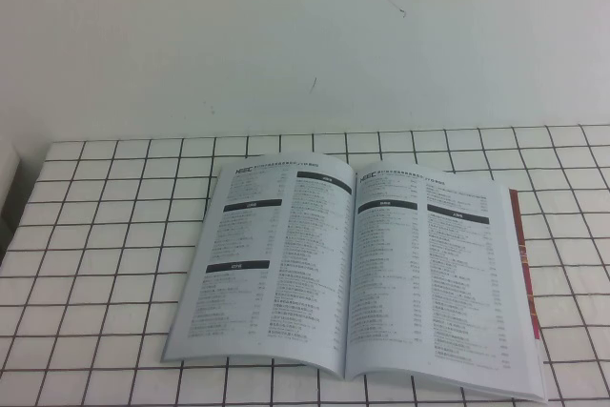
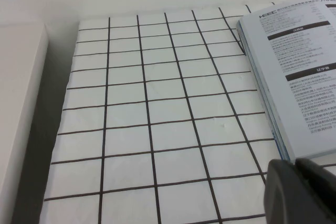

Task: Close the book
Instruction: 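Close the open booklet and leave it lying on the table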

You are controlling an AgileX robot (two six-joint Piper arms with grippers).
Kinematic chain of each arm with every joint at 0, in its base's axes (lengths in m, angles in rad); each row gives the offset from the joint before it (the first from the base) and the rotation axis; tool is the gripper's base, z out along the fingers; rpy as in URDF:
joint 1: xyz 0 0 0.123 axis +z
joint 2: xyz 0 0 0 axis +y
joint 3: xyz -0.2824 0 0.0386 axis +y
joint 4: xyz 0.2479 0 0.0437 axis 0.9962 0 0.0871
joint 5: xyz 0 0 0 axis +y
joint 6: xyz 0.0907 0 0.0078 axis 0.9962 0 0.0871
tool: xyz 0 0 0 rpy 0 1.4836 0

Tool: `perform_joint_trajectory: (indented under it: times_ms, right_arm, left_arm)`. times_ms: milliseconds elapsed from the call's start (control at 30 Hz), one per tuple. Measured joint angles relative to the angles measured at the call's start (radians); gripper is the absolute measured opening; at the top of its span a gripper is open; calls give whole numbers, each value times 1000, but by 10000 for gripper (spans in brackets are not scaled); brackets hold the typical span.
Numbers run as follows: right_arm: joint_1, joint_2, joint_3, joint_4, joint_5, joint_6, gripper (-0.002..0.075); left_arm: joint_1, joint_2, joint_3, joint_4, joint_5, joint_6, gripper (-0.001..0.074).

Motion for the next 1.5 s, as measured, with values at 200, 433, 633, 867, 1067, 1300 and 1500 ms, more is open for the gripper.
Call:
perform_joint_trajectory:
  times_ms: [200, 433, 633, 867, 1067, 1300, 1500]
  right_arm:
    - [0, 0, 0, 0, 0, 0, -3]
    - [0, 0, 0, 0, 0, 0, -3]
    - [0, 0, 0, 0, 0, 0, -3]
    - [0, 0, 0, 0, 0, 0, -3]
    - [0, 0, 0, 0, 0, 0, -3]
    - [0, 0, 0, 0, -6, 0, -3]
    - [0, 0, 9, 0, -124, 0, -3]
  left_arm:
    - [0, 0, 0, 0, 0, 0, -4]
    - [0, 0, 0, 0, 0, 0, -4]
    - [0, 0, 0, 0, 0, 0, -4]
    - [0, 0, 0, 4, 0, 0, -4]
    - [0, 0, 0, 9, 0, 0, -4]
    - [0, 0, 0, 11, -7, 0, -4]
    - [0, 0, 6, 17, -186, 0, -4]
